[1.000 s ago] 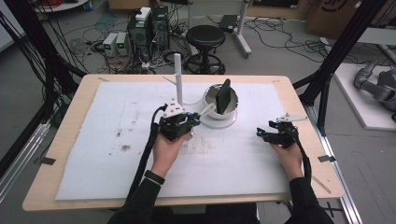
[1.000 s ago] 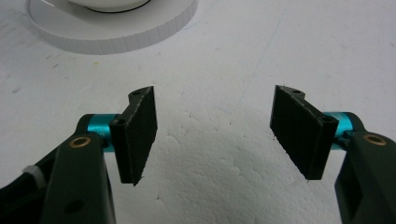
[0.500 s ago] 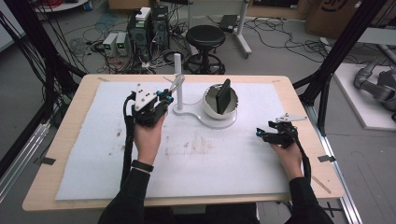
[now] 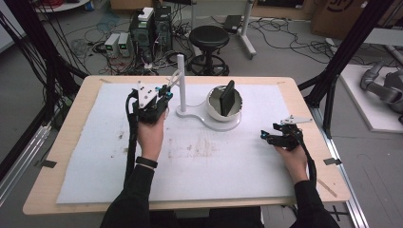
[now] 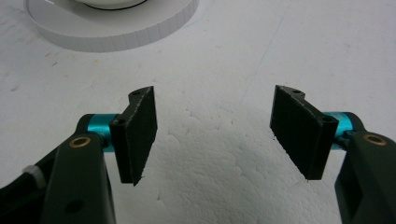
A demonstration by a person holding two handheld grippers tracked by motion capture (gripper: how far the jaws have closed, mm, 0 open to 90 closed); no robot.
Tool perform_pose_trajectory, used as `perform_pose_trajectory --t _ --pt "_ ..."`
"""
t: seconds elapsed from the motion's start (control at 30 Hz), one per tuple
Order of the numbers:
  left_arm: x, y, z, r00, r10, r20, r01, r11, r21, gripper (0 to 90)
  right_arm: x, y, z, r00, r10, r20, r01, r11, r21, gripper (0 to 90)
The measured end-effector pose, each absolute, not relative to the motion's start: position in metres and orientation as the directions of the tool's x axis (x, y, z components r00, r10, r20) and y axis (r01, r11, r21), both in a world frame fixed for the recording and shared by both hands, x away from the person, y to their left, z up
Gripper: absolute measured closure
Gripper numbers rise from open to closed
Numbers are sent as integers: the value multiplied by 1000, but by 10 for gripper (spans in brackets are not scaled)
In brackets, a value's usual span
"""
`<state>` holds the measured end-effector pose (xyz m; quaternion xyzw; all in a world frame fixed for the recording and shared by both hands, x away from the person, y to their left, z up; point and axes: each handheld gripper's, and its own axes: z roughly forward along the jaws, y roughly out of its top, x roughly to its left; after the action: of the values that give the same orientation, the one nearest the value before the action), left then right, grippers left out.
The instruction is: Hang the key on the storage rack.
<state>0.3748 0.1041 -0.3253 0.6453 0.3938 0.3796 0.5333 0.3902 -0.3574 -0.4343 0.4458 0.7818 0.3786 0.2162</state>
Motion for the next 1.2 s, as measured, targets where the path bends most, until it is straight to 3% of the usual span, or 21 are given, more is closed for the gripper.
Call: perform_pose_trajectory --t 0.43,0.53,0.87,1.2 --pt "389 105 -335 406 913 37 164 -112 980 797 390 -358 -434 -511 859 -2 531 318 786 325" --pt "387 106 -333 402 915 32 155 -102 983 706 390 -358 -434 -509 861 3 534 313 786 325" --pt "383 104 -331 427 904 32 163 -112 980 617 391 -358 -434 -507 862 5 532 308 789 325" --pt "377 110 -330 489 872 -8 214 -111 971 364 390 -358 -434 -509 861 1 528 311 791 325"
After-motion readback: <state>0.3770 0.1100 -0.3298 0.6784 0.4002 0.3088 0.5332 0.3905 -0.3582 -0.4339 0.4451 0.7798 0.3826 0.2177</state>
